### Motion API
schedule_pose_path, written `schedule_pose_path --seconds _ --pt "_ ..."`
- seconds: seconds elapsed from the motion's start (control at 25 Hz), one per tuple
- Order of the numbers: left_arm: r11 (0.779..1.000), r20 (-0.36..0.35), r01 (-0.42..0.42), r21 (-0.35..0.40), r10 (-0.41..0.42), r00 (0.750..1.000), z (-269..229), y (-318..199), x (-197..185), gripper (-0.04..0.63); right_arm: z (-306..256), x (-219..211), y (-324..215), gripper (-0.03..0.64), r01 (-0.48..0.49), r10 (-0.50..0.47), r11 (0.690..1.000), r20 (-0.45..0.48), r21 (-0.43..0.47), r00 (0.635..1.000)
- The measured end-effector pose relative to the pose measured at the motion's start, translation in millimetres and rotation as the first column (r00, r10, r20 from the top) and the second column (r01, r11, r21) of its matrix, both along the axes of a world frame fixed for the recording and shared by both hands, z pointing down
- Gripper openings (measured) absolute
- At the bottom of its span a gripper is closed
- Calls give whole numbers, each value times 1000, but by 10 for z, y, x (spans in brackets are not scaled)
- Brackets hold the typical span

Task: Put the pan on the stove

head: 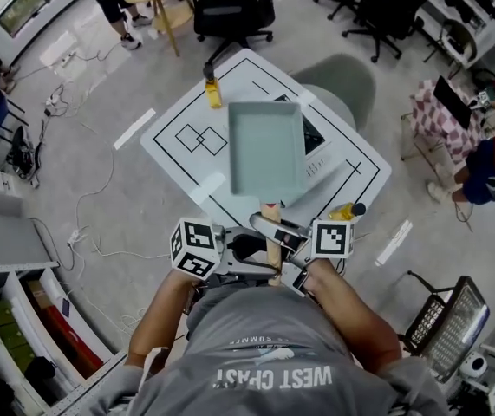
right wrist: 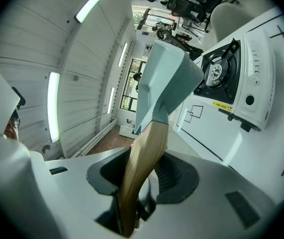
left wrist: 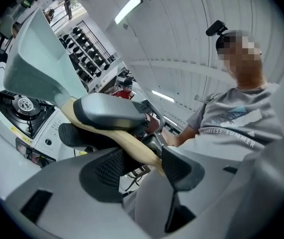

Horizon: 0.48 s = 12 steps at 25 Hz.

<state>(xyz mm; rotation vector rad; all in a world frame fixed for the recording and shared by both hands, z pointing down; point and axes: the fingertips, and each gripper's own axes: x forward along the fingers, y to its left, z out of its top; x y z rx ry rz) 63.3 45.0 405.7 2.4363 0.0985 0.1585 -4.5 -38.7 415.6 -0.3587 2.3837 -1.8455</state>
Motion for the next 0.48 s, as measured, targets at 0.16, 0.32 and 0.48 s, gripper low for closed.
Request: schedule_pose_path --seconds 0.16,0.32,0.48 --pt "994 0 -104 -39 104 995 68 -209 -87 222 90 -24 -262 158 -85 85 996 1 -35 996" --pt "985 1 -169 -41 170 986 140 -456 -107 222 200 41 -547 156 -153 152 988 -34 -34 988" --pt "972 -12 -222 -71 222 975 245 -655 -155 222 304 45 -776 156 -216 216 975 -16 -56 976"
